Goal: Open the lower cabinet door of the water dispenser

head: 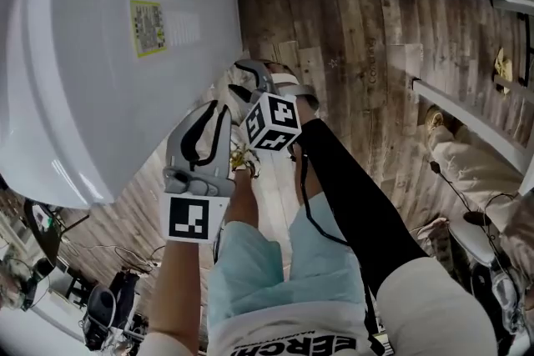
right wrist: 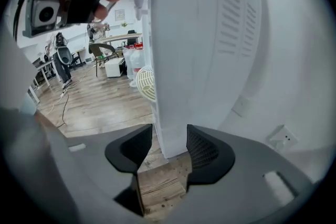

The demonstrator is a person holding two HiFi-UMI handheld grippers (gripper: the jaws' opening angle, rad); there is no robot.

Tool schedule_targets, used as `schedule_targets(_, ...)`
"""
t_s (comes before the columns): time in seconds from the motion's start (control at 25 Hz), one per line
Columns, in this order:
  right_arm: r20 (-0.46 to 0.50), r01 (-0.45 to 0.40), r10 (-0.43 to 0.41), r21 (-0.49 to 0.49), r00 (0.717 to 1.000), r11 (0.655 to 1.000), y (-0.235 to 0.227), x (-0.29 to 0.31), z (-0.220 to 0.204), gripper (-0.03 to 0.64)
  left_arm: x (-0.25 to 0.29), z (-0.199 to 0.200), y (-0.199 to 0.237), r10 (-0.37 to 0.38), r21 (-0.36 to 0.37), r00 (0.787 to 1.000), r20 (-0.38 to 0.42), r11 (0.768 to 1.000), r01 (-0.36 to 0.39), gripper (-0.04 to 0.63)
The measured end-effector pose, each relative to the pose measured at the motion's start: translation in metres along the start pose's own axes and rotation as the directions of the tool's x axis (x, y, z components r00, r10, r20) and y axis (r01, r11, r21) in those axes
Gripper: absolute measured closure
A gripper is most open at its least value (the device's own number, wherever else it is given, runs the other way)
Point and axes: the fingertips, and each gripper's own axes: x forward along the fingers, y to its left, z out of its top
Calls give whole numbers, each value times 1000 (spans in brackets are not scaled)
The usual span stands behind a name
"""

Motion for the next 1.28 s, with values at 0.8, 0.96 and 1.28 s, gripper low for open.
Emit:
schedule_targets(0.8,-64,-62,63,23,996,998,8,58,-18,424,1,-21,14,14,-13,1000,-25,1000,-15,538)
schedule_targets(0.96,-66,-67,68,20,995,998,10,65,-21,423,3,-27,16,6,-18,999,-31,1000,-6,538)
schedule_targets(1.28,-66,-70,70,12,995,998,8,73,-19,423,6,-32,22,2,-30,999,-33,1000,-3,538)
